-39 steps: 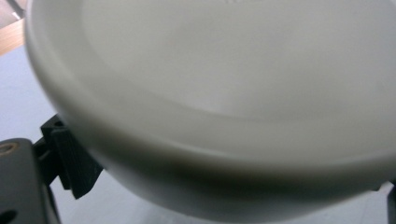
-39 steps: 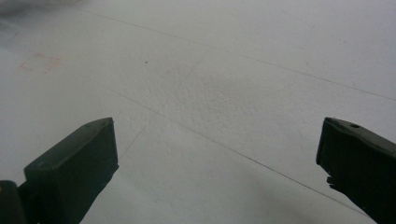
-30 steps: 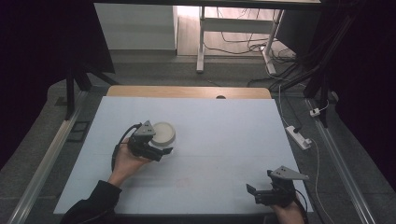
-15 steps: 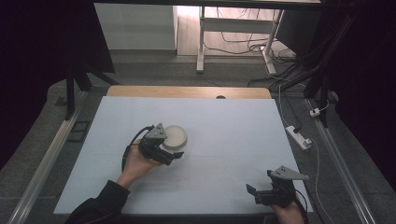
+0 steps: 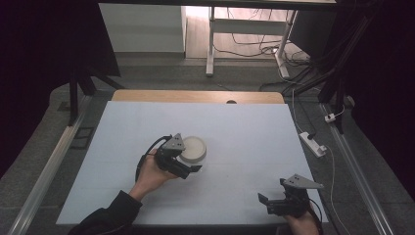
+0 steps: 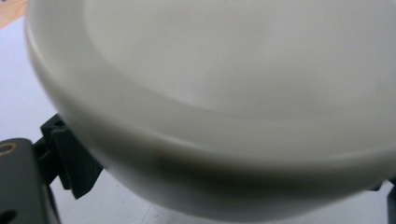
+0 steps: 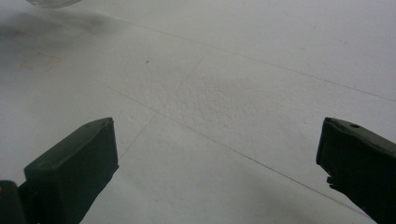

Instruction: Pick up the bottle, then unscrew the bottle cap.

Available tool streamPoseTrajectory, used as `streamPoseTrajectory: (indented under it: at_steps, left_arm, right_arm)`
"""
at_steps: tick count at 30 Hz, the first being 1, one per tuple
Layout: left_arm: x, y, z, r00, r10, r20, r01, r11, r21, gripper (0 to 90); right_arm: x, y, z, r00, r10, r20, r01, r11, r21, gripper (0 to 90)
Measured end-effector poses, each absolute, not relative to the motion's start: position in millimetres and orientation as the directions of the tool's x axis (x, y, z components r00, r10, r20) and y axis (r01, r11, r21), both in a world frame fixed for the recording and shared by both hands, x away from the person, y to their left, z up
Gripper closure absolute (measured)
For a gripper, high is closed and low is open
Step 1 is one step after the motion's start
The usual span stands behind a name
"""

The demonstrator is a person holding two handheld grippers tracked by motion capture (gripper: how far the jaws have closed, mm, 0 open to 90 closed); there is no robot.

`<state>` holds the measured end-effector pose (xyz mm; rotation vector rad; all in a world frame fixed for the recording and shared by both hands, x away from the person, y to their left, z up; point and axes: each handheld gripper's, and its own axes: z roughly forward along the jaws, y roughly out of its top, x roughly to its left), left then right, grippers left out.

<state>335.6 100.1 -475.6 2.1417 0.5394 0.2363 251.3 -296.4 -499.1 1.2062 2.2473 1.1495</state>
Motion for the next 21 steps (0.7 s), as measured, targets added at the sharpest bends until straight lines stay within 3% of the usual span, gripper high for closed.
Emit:
streamPoseTrajectory:
  at_steps: [21]
  left_arm:
    - [327, 83, -470, 0.909, 0.415, -0.026, 0.264, -0.528, 0.807, 7.5]
  right_arm:
    - [251, -296, -498, -0.58, 0.811, 0.068, 0.53, 0.313, 0.788, 0.0]
